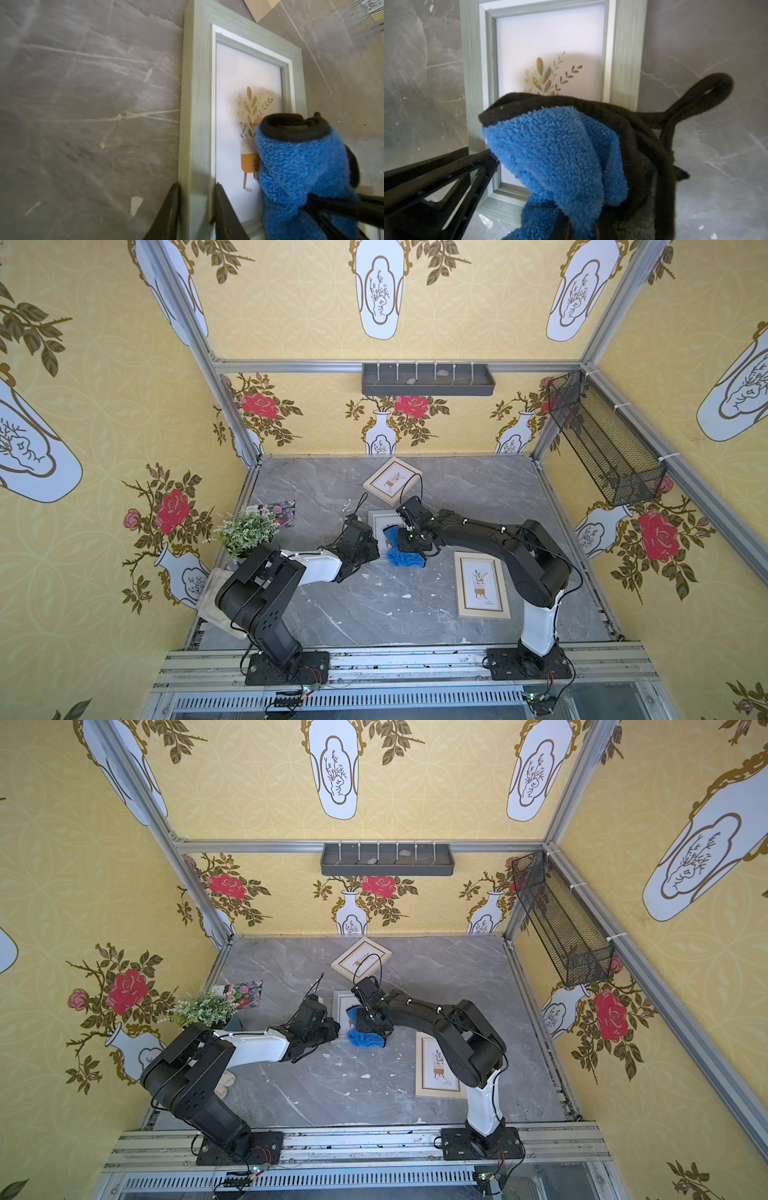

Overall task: Wipe the picture frame with a cloth
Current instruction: Wipe the dirt from the picture frame.

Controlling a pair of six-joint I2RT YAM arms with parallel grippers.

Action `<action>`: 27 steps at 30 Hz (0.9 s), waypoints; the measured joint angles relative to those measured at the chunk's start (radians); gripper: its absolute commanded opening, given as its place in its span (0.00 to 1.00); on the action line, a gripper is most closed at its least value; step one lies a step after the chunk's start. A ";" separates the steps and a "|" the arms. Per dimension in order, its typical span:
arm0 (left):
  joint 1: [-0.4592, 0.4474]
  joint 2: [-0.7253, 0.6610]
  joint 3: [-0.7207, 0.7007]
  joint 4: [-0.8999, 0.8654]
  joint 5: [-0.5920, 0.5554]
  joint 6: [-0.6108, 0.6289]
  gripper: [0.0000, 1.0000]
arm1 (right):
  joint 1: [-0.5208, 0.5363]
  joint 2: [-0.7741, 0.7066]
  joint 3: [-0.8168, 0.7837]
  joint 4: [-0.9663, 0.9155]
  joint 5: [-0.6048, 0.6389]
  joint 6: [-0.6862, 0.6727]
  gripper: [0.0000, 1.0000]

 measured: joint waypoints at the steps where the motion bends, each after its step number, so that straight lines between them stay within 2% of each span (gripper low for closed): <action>1: 0.000 -0.001 -0.002 0.000 0.000 0.000 0.22 | -0.017 0.016 0.024 -0.003 -0.005 0.000 0.07; 5: 0.000 -0.008 -0.016 0.017 0.001 -0.008 0.22 | -0.098 0.121 0.175 -0.004 -0.004 -0.012 0.06; 8: 0.000 -0.014 -0.023 0.022 0.001 -0.016 0.22 | -0.111 0.174 0.239 0.005 0.006 -0.034 0.06; 18: 0.000 -0.024 -0.025 0.007 -0.004 -0.019 0.22 | 0.005 0.000 -0.012 0.036 0.031 0.006 0.09; 21: 0.000 -0.026 -0.025 0.002 -0.005 -0.023 0.22 | -0.023 0.016 0.010 0.031 -0.006 0.016 0.08; 27: 0.000 -0.027 -0.026 0.002 -0.005 -0.030 0.22 | -0.113 0.132 0.175 0.037 -0.028 -0.021 0.07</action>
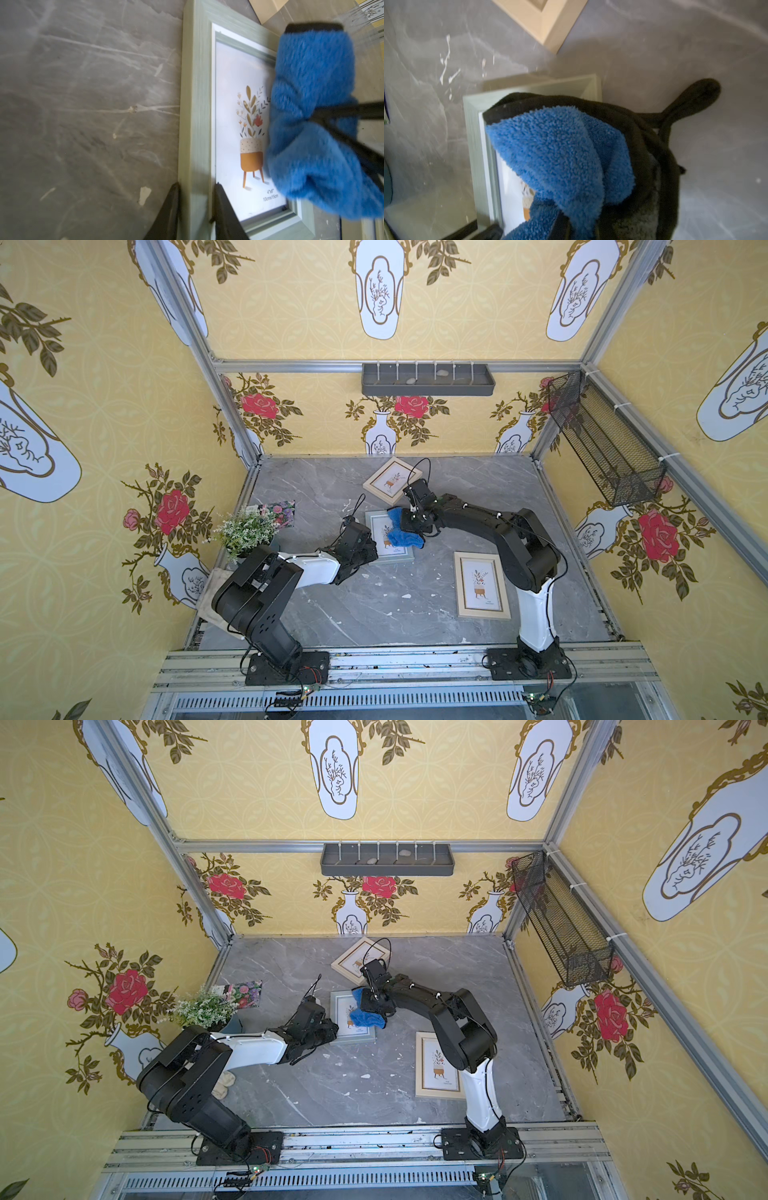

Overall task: Wipe the picture frame with a cloth
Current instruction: Wipe the dirt from the picture frame.

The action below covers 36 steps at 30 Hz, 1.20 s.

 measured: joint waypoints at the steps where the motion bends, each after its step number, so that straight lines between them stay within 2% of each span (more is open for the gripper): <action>1: 0.000 -0.001 -0.001 0.000 0.000 -0.001 0.22 | -0.006 0.016 0.021 0.003 0.002 -0.012 0.07; 4: 0.000 -0.006 -0.002 -0.008 -0.001 -0.007 0.22 | 0.004 0.019 0.019 0.021 0.023 -0.029 0.08; 11: 0.000 -0.004 0.005 -0.019 -0.001 -0.008 0.22 | 0.118 -0.131 -0.188 0.013 0.050 -0.003 0.09; 14: 0.000 -0.004 0.006 -0.022 -0.001 -0.008 0.22 | 0.132 -0.157 -0.217 0.006 0.047 0.022 0.09; 23: 0.000 -0.005 0.006 -0.025 -0.004 -0.019 0.22 | 0.025 0.017 0.031 -0.008 0.038 -0.013 0.08; 25: 0.000 -0.006 0.006 -0.027 -0.003 -0.023 0.22 | 0.026 0.023 0.036 -0.006 0.053 -0.024 0.08; 32: -0.008 -0.007 0.016 -0.048 -0.008 -0.032 0.22 | 0.138 -0.107 -0.151 0.002 0.065 0.019 0.09; 36: -0.014 -0.007 0.020 -0.056 -0.016 -0.036 0.22 | 0.213 -0.116 -0.166 -0.004 0.051 0.071 0.09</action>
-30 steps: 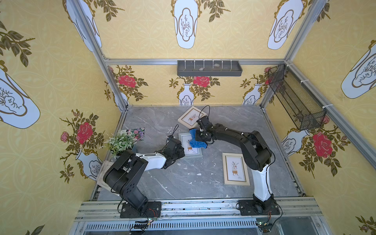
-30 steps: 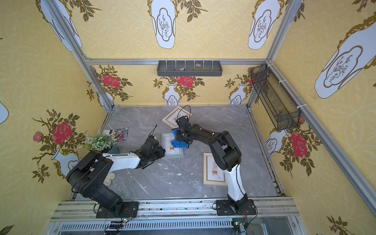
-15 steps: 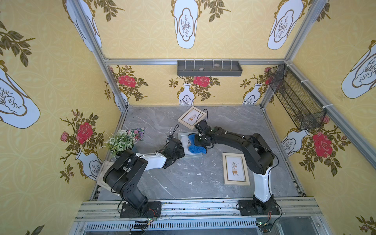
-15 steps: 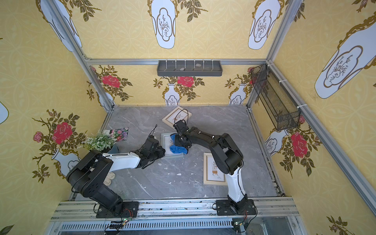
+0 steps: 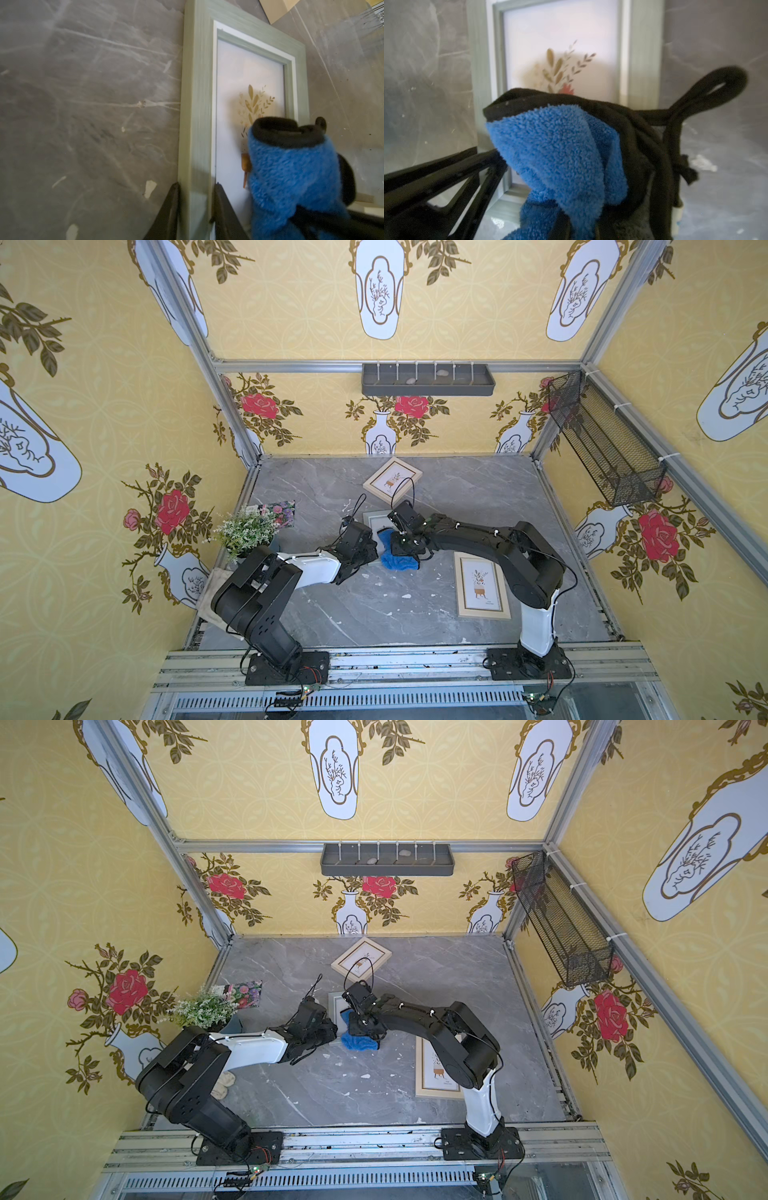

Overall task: Wipe the picture frame with a cloth
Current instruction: Wipe the dirt from the picture frame.

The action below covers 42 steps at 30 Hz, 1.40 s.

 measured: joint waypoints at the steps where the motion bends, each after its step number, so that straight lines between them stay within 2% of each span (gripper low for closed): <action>1: -0.001 0.000 0.002 -0.003 -0.002 0.000 0.22 | 0.007 0.011 0.010 0.006 -0.005 0.003 0.09; 7: -0.008 -0.006 0.003 -0.021 -0.014 -0.019 0.22 | -0.010 0.073 0.052 0.060 -0.063 0.026 0.08; 12: -0.010 -0.019 -0.008 -0.028 -0.010 -0.035 0.22 | -0.092 -0.023 -0.066 0.087 -0.092 0.035 0.08; 14: -0.011 -0.019 -0.008 -0.027 -0.015 -0.041 0.22 | -0.106 -0.058 -0.091 0.079 -0.065 0.031 0.08; 19: -0.011 -0.015 -0.006 -0.028 -0.015 -0.042 0.22 | -0.053 -0.024 -0.045 0.047 -0.010 0.029 0.07; 24: -0.011 -0.015 -0.005 -0.030 -0.016 -0.042 0.21 | 0.020 0.058 0.043 0.056 -0.016 0.029 0.07; 32: -0.011 -0.015 -0.008 -0.025 -0.017 -0.043 0.22 | -0.083 -0.068 -0.114 0.095 -0.048 0.029 0.08; 35: -0.011 -0.019 -0.011 -0.024 -0.018 -0.043 0.22 | -0.085 -0.079 -0.120 0.079 -0.039 0.029 0.07; 42: -0.011 -0.028 -0.023 -0.017 -0.021 -0.051 0.22 | 0.018 0.060 0.045 0.052 -0.016 0.024 0.06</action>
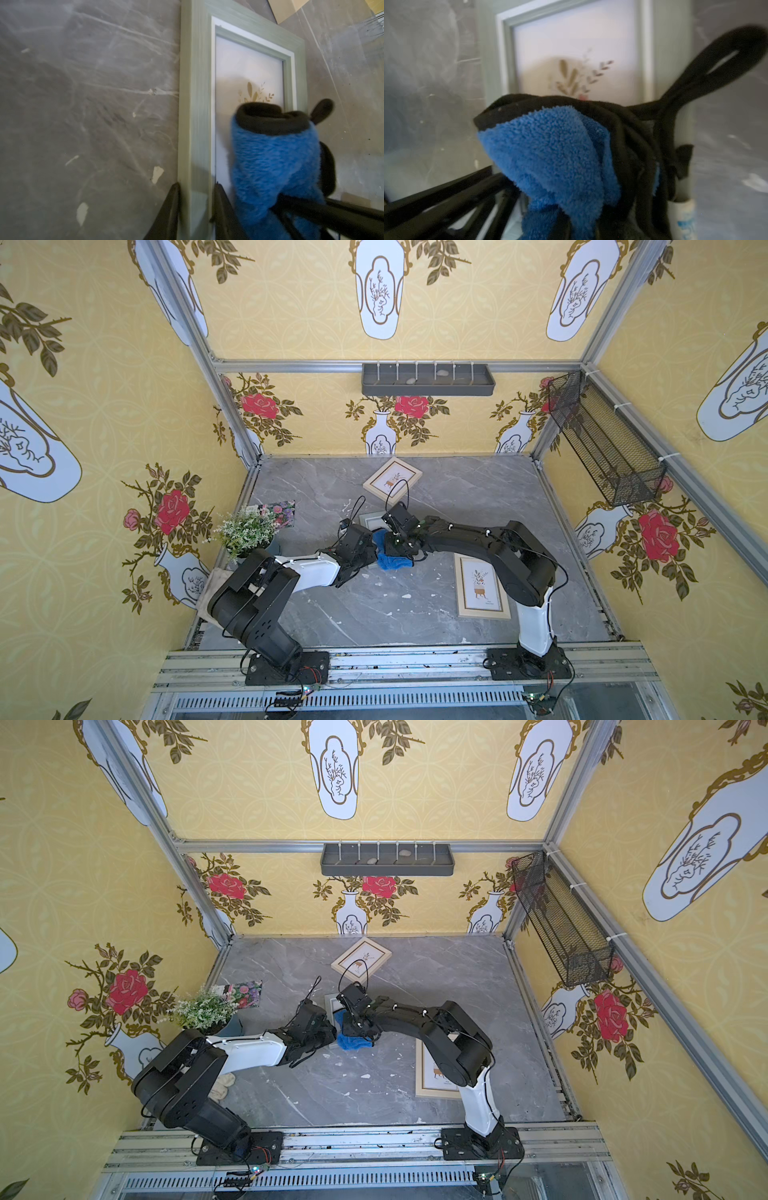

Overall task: Wipe the picture frame with a cloth
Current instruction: Wipe the dirt from the picture frame.

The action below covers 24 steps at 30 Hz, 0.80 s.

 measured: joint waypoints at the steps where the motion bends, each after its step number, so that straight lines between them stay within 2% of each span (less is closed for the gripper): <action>1: 0.000 -0.001 -0.001 0.000 0.000 0.002 0.22 | 0.004 0.006 0.006 0.003 0.001 -0.002 0.07; 11: 0.000 0.001 0.000 -0.001 0.000 0.002 0.22 | -0.101 -0.134 -0.165 0.034 -0.031 -0.003 0.08; 20: 0.000 0.003 0.002 -0.003 0.000 0.006 0.21 | -0.003 -0.008 -0.007 -0.001 -0.007 -0.003 0.06; 24: 0.000 0.003 0.001 -0.003 0.000 0.009 0.21 | -0.039 -0.031 -0.037 -0.002 -0.032 -0.006 0.07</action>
